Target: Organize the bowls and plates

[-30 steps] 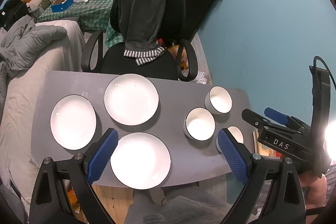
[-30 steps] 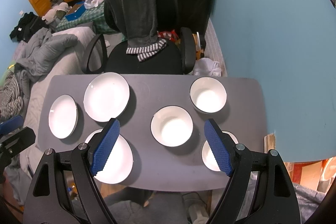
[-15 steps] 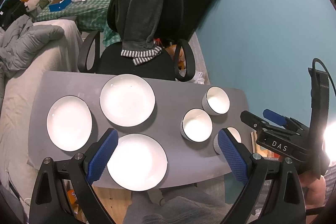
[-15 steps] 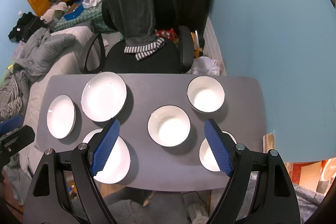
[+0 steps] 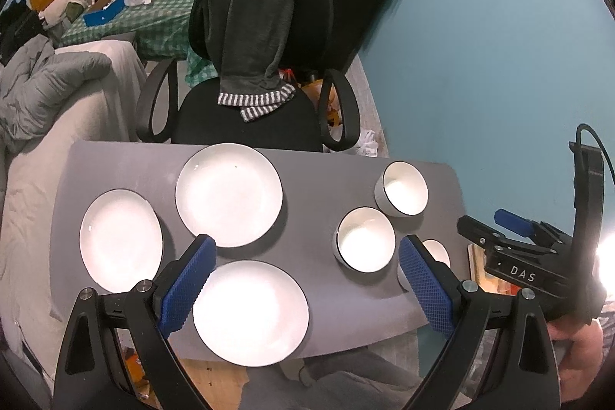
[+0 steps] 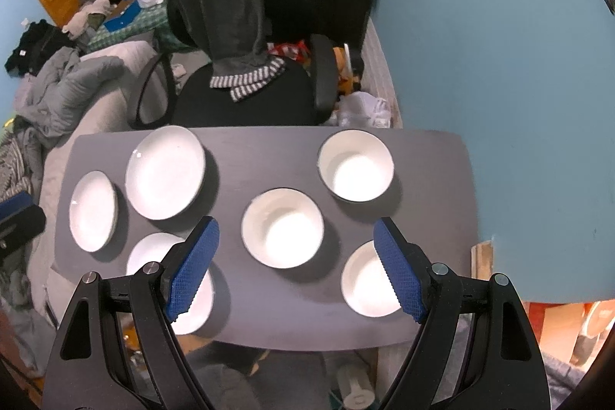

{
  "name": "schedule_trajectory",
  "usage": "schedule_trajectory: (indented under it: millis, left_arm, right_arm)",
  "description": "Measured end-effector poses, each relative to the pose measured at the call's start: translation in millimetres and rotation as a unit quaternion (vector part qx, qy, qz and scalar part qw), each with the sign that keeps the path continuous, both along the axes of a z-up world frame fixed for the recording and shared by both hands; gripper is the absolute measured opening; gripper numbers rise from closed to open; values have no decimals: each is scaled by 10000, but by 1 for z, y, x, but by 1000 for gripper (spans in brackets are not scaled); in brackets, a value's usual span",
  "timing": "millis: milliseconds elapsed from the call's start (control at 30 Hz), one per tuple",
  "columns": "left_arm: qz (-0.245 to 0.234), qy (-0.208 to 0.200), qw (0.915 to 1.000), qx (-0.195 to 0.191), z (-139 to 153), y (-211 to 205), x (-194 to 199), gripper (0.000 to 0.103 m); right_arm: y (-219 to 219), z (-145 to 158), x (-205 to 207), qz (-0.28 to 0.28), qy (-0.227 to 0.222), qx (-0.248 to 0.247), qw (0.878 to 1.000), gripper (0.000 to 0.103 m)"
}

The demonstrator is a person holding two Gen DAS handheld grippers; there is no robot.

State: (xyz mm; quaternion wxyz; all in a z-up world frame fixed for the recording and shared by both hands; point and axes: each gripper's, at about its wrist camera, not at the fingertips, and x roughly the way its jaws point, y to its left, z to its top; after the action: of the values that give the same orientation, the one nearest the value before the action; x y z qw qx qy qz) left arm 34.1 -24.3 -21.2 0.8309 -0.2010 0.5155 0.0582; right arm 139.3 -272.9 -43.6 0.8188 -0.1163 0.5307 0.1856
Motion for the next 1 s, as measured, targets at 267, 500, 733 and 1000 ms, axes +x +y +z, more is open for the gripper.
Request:
schedule_trajectory:
  millis: [267, 500, 733, 1000]
  left_arm:
    - [-186, 317, 9992, -157, -33, -11, 29, 97]
    - [-466, 693, 9965, -40, -67, -27, 47, 97]
    - [-586, 1043, 9928, -17, -104, -42, 63, 93]
    - [-616, 1401, 9882, 17, -140, -54, 77, 89]
  right_arm:
    - [-21, -29, 31, 59, 285, -59, 9996, 81]
    - [-22, -69, 56, 415, 595, -147, 9973, 81]
    - [-22, -116, 68, 642, 1024, -233, 9924, 81]
    - [-24, -156, 74, 641, 1250, -235, 9898, 81]
